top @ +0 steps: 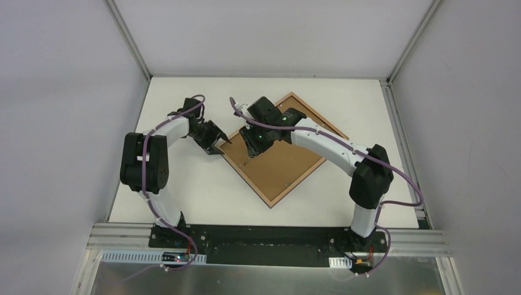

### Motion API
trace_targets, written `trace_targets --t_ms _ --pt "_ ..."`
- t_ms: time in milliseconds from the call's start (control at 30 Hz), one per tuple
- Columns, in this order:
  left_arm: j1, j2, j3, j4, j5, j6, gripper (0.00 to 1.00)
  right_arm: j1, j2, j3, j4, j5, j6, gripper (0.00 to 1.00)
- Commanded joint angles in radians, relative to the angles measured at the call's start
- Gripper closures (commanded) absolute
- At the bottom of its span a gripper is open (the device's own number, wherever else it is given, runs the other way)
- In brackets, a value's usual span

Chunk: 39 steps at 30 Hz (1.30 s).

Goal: Take the photo out of the frame

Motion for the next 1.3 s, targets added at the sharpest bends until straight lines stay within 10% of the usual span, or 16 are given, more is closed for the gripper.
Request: trace_targets --t_ms 0,367,1267 --pt "-0.006 0.014 0.027 -0.095 -0.054 -0.035 0.48 0.014 0.028 0.085 0.006 -0.013 -0.037 1.00" --pt "-0.005 0.001 -0.023 -0.131 -0.074 0.002 0.41 0.039 0.106 0.168 -0.019 -0.024 -0.033 1.00" --pt "-0.005 0.098 -0.001 -0.144 -0.271 0.107 0.70 0.109 0.060 0.086 -0.202 0.127 -0.084 1.00"
